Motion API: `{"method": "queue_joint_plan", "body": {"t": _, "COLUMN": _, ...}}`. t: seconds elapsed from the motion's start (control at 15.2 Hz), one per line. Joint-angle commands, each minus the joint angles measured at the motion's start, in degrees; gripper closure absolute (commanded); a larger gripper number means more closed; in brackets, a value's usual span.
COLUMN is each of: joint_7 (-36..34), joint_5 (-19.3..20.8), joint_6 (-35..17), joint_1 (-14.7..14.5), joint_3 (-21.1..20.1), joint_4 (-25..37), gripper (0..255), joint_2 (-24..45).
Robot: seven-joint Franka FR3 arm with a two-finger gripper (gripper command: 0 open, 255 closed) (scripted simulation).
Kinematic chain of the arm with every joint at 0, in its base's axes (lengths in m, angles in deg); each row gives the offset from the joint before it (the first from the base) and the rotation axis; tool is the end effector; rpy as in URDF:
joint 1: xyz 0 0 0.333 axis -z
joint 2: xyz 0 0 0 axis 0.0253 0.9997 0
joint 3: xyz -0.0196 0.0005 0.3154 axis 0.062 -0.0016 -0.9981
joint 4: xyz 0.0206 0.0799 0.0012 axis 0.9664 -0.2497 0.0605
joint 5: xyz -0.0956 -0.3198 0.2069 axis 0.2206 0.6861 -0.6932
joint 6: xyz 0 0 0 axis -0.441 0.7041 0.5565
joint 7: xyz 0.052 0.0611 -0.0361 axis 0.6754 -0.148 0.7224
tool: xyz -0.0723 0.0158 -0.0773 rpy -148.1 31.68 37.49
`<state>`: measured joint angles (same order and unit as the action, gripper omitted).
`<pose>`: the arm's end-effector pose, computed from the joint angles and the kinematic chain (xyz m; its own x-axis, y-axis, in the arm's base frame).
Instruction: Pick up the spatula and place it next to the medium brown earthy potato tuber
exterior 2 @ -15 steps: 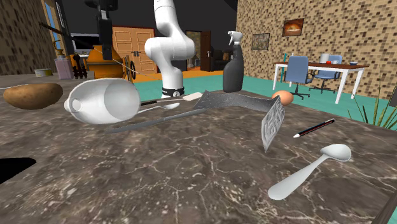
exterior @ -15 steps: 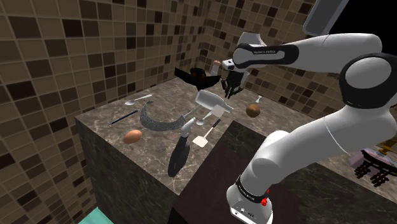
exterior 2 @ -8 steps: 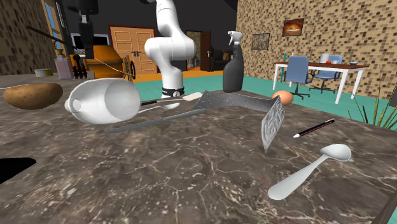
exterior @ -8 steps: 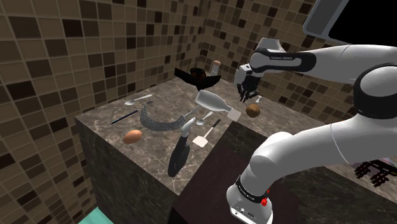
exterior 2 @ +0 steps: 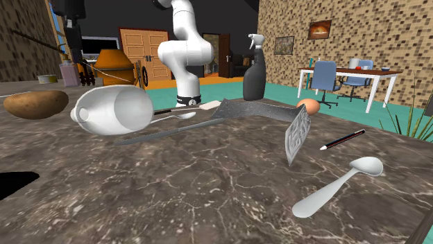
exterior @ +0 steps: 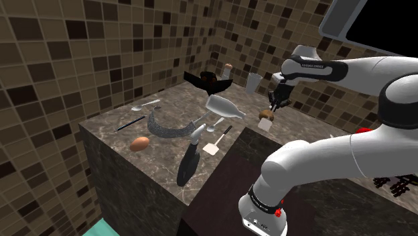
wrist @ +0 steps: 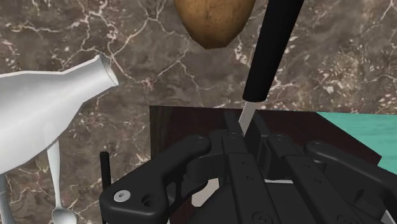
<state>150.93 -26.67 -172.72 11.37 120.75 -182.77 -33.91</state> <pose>0.1779 -0.3756 0.4776 -0.1167 0.9910 -0.0662 0.9931 0.1170 0.0008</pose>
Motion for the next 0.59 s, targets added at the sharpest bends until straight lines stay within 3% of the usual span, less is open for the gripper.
{"method": "queue_joint_plan", "body": {"t": 0.0, "joint_7": 2.7, "joint_5": 1.2, "joint_6": 0.3, "joint_1": 1.1, "joint_3": 2.0, "joint_4": 0.6, "gripper": 255, "joint_2": -0.5}}
{"method": "queue_joint_plan", "body": {"t": 0.53, "joint_7": 14.2, "joint_5": 4.0, "joint_6": 0.6, "joint_1": 2.3, "joint_3": 12.2, "joint_4": 6.8, "gripper": 255, "joint_2": 0.9}}
